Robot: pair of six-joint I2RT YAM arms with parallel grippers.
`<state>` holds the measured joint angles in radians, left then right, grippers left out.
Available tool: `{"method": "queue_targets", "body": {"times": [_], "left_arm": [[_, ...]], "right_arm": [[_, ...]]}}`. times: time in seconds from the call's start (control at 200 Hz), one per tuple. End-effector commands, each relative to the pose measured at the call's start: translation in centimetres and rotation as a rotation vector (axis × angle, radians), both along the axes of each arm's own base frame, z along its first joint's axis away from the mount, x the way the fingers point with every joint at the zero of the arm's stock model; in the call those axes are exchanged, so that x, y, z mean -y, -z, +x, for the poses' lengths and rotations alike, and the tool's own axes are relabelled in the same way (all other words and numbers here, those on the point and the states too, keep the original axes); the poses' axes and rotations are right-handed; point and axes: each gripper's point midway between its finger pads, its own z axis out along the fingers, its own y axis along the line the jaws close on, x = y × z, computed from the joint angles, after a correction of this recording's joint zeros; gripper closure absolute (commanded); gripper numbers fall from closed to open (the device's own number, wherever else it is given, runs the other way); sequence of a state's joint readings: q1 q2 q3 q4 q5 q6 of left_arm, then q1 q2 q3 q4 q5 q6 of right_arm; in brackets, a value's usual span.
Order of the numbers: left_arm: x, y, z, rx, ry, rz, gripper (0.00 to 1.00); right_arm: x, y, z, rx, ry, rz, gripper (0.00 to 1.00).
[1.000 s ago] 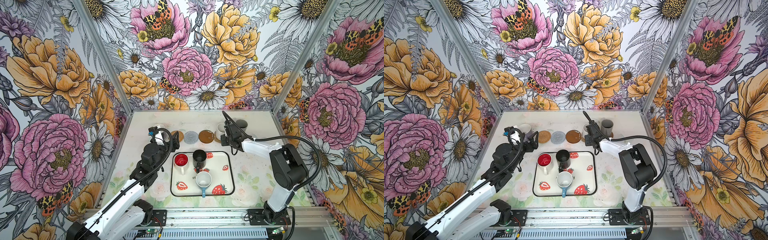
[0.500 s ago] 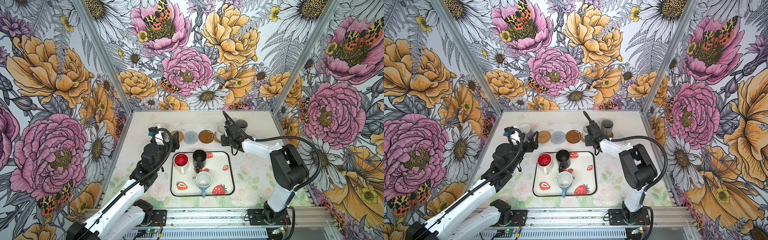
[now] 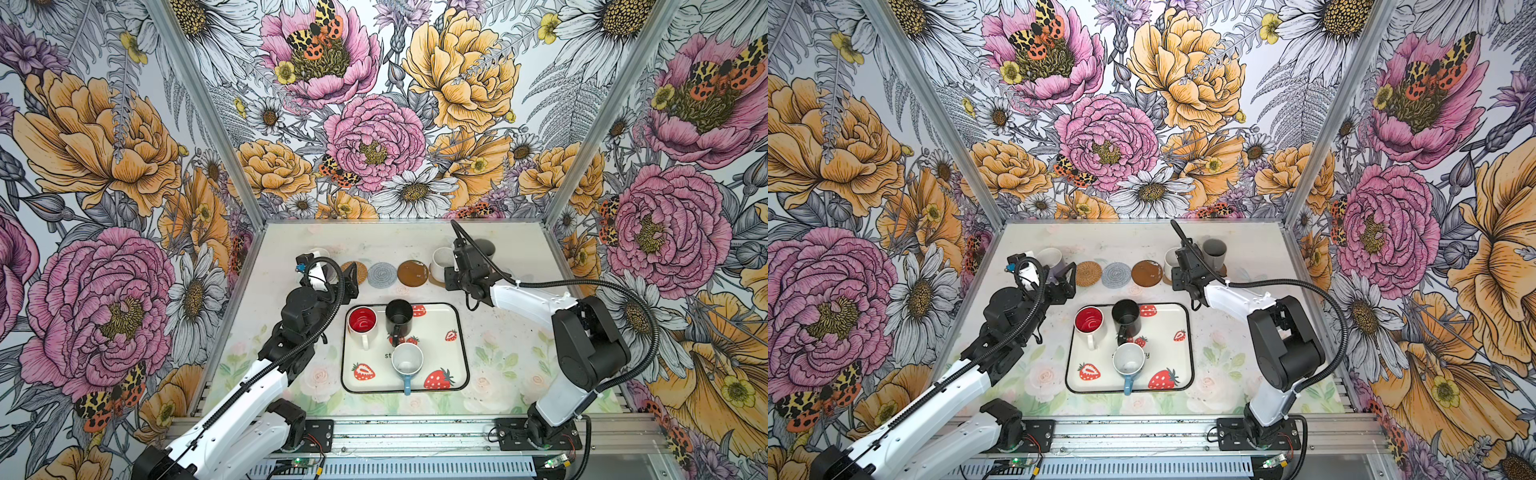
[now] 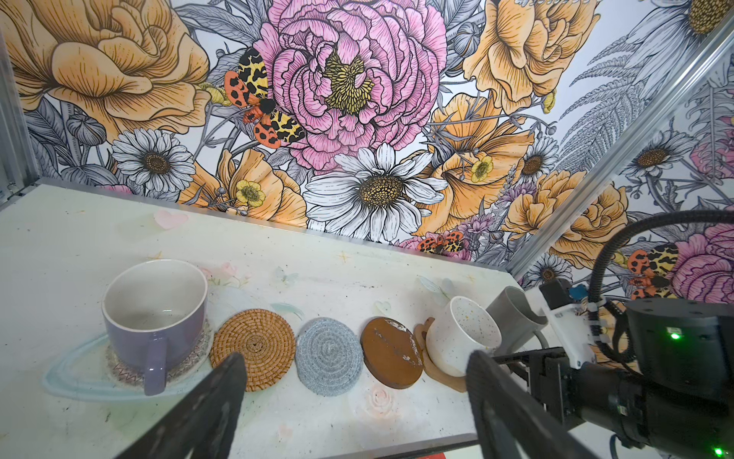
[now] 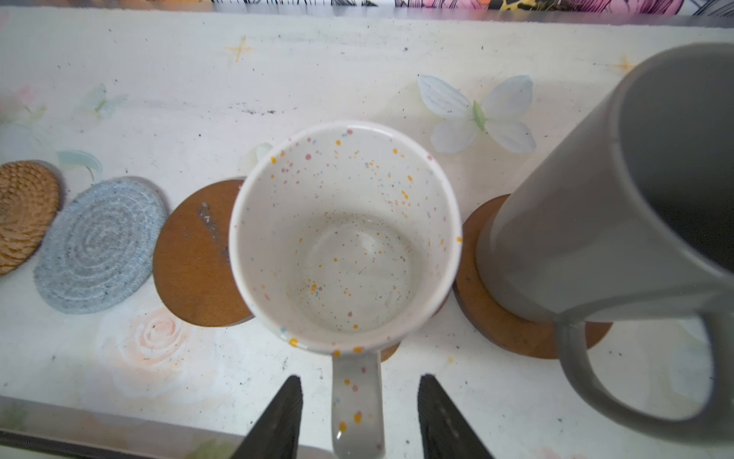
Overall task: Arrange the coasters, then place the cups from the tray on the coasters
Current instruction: 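Lower the white speckled mug onto the paw-shaped cork coaster, then open the right gripper and raise it off the white speckled mug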
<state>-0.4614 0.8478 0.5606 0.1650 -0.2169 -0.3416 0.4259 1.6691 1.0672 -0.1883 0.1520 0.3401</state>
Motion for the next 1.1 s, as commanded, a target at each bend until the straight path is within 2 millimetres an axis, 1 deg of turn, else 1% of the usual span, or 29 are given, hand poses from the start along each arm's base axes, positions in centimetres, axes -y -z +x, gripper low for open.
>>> {"method": "queue_targets", "body": {"times": [0.0, 0.085, 0.135, 0.3, 0.335, 0.38, 0.445, 0.52, 0.595, 0.736, 0.816, 0.941, 1.096], "left_arm": [[-0.4, 0.0, -0.1, 0.008, -0.013, -0.011, 0.12], [-0.4, 0.1, -0.1, 0.006, -0.011, -0.012, 0.12], [-0.4, 0.1, 0.0, 0.003, -0.013, -0.013, 0.12], [-0.3, 0.1, 0.0, -0.002, -0.008, -0.017, 0.12], [-0.3, 0.1, 0.0, -0.004, -0.008, -0.018, 0.12], [-0.3, 0.0, 0.0, -0.005, -0.008, -0.019, 0.12], [-0.3, 0.0, -0.1, -0.009, -0.010, -0.021, 0.12], [-0.4, 0.2, 0.0, -0.015, -0.018, -0.020, 0.13], [-0.5, 0.3, 0.0, -0.021, -0.024, -0.021, 0.13], [-0.4, 0.3, 0.1, -0.045, -0.021, -0.016, 0.13], [-0.5, 0.2, 0.0, -0.077, -0.022, 0.007, 0.13], [-0.6, -0.1, -0.6, -0.146, -0.017, 0.022, 0.13], [-0.8, -1.5, -1.8, -0.186, -0.011, 0.004, 0.13]], "right_arm": [[-0.2, -4.8, -0.3, 0.097, 0.016, 0.066, 0.50], [0.0, -7.9, -0.6, 0.158, 0.030, 0.111, 0.50], [-0.2, -10.1, -0.8, 0.199, 0.029, 0.151, 0.50], [-2.1, -16.7, -0.9, 0.295, -0.040, 0.290, 0.49], [-2.4, -17.8, -0.9, 0.310, -0.050, 0.314, 0.50], [-2.6, -18.7, -0.7, 0.322, -0.049, 0.335, 0.50], [-2.7, -19.5, -0.6, 0.334, -0.034, 0.360, 0.49], [-2.6, -19.8, -0.7, 0.343, -0.008, 0.403, 0.49], [-2.6, -19.4, -1.1, 0.354, 0.012, 0.467, 0.49], [-3.2, -17.2, -2.0, 0.365, 0.014, 0.585, 0.47], [-3.5, -15.8, -2.0, 0.342, 0.012, 0.593, 0.47], [-4.8, -15.1, -2.0, 0.317, -0.038, 0.605, 0.47], [-5.7, -14.2, -2.3, 0.299, -0.068, 0.620, 0.46]]}}
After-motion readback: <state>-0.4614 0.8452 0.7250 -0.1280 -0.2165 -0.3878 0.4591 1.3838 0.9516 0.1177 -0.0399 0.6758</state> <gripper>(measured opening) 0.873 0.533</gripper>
